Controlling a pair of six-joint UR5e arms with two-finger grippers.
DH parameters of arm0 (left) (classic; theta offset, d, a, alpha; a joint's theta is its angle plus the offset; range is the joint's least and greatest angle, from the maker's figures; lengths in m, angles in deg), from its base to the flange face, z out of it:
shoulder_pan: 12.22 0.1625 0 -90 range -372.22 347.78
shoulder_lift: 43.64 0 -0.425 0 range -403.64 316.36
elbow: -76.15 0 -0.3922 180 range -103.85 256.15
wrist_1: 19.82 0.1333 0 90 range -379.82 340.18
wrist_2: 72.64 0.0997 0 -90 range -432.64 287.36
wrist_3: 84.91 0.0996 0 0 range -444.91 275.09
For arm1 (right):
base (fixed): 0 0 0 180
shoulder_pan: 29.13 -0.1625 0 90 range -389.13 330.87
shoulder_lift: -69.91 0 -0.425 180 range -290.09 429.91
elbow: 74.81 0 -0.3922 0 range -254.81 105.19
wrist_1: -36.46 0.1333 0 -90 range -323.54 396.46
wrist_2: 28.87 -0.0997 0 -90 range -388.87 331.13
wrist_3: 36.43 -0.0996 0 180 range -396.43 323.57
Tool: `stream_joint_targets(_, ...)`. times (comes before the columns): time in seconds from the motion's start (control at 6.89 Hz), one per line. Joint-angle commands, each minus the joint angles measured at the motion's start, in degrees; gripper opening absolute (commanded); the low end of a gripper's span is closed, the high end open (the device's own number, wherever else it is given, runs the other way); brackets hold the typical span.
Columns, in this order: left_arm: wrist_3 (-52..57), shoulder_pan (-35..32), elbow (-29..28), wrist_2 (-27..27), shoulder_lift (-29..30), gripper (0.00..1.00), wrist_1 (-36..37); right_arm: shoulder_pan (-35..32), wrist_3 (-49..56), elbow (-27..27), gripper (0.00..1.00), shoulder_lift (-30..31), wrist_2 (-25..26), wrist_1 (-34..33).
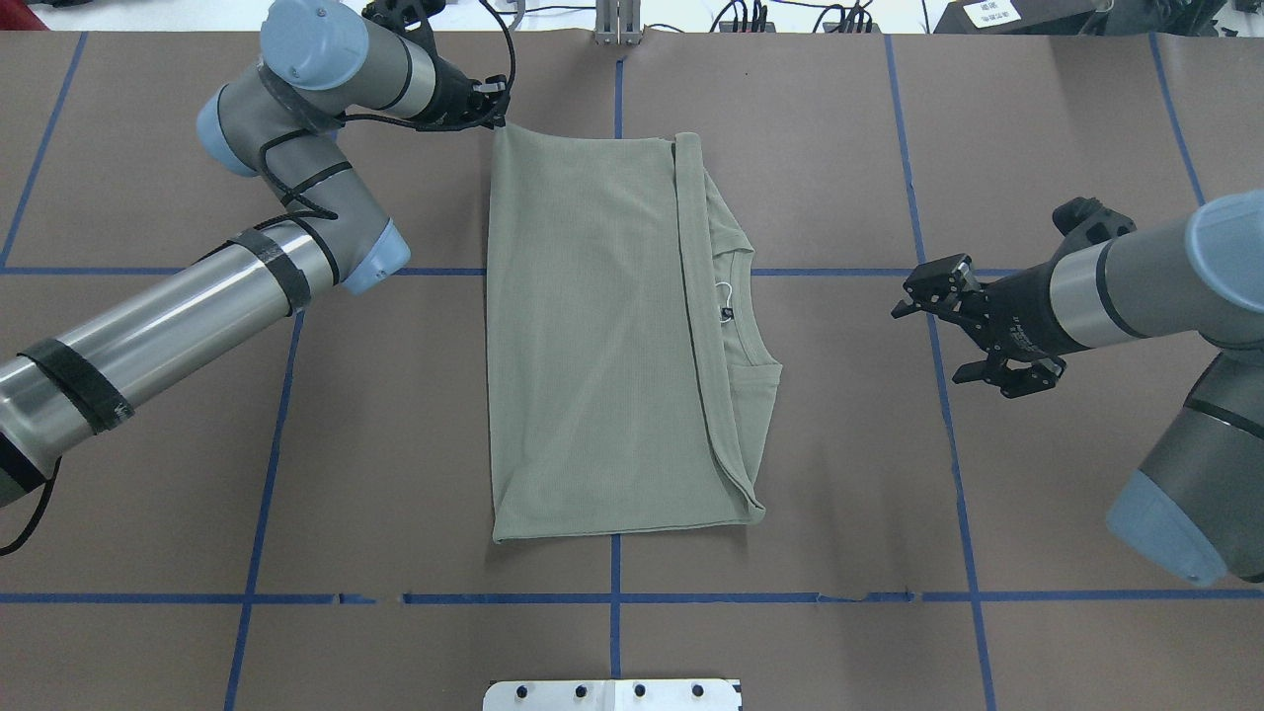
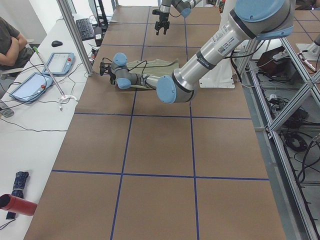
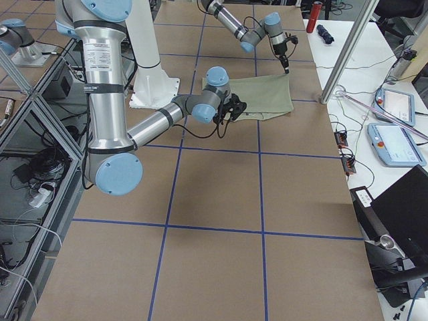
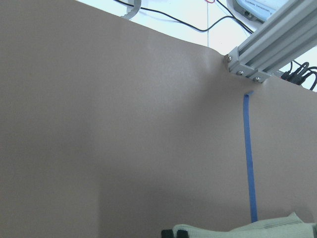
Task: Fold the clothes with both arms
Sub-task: 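Pull the far corner with the left gripper to straighten the shirt lengthwise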
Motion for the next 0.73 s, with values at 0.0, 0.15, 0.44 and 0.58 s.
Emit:
stream_joint_targets(0.0, -1.55, -0.44, 21.29, -8.56, -13.34, 0.7, 2.6, 2.04, 0.12, -3.11, 1.0, -4.22, 0.68, -1.06)
stream_joint_targets(0.15, -1.56, -0.53, 27.71, -8.87, -17.81, 0.71, 2.79, 3.8, 4.3, -5.12, 1.0, -8.67, 0.94, -5.34)
stream_joint_targets(0.44, -1.83, -0.44, 30.76, -11.59, -20.74, 0.73, 2.71, 10.29, 22.25, -5.57, 1.0, -18.16, 4.53, -23.04)
stream_joint_targets(0.58, -1.83, -0.53, 30.77, -11.6, -21.63, 0.73, 2.62, 12.84, 32.97, -5.58, 1.0, -21.95, 6.29, -32.88)
